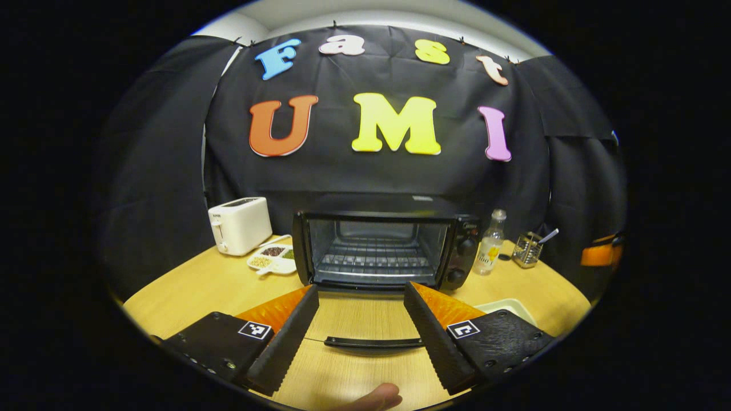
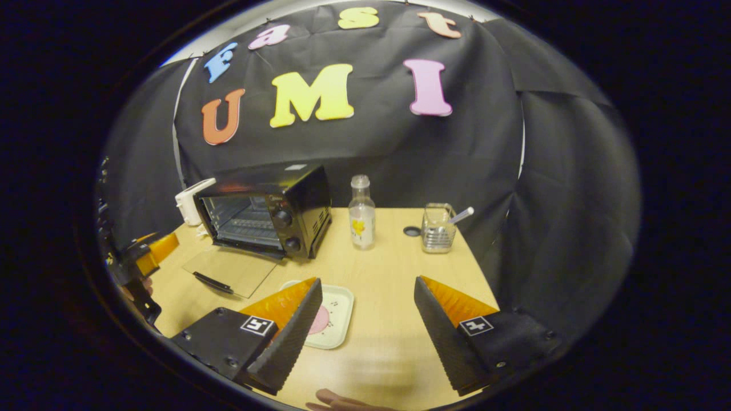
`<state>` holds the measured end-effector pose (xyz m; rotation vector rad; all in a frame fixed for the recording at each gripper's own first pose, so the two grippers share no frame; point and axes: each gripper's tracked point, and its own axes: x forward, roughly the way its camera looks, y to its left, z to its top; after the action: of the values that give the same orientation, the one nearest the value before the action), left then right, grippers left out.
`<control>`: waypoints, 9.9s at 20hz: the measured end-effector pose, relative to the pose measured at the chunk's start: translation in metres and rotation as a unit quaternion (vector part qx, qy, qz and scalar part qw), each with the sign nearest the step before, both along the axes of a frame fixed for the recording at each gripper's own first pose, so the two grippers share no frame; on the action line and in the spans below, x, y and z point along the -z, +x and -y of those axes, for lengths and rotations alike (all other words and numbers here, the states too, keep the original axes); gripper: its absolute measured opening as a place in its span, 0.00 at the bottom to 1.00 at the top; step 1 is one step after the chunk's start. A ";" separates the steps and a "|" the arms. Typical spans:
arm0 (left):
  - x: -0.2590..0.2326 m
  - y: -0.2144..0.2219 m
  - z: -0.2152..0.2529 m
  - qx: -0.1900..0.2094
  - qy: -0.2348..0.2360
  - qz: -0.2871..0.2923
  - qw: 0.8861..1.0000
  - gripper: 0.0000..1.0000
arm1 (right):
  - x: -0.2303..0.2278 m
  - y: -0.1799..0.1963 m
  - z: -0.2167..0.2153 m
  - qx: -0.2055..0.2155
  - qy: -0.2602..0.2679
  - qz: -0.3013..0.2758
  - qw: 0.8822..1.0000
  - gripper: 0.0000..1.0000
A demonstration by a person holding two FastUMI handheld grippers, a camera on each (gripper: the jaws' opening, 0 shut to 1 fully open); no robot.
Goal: Open the electric oven with the left hand, put the food in, and close the electric oven.
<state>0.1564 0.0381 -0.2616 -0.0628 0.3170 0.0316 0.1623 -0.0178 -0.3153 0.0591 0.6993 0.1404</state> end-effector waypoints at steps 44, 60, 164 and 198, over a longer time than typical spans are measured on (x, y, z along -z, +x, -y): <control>-0.081 -0.116 -0.003 0.022 0.031 0.050 0.998 0.96 | 0.032 -0.030 -0.059 -0.014 0.321 -0.182 0.930 0.04; -0.073 -0.152 -0.093 -0.025 0.032 0.064 0.997 0.96 | 0.014 0.006 -0.276 -0.007 0.327 -0.182 0.927 0.04; 0.093 0.006 0.031 0.057 0.007 -0.189 0.980 0.96 | -0.178 -0.010 -0.012 0.006 0.033 0.284 0.958 1.00; -0.081 -0.026 0.020 0.043 0.049 0.026 0.998 0.96 | -0.194 -0.120 0.001 0.027 0.052 0.263 0.963 1.00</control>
<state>0.1306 0.0180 -0.1808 0.0478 0.2649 -0.0398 0.0422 -0.0191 -0.1209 0.1355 0.1581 0.1322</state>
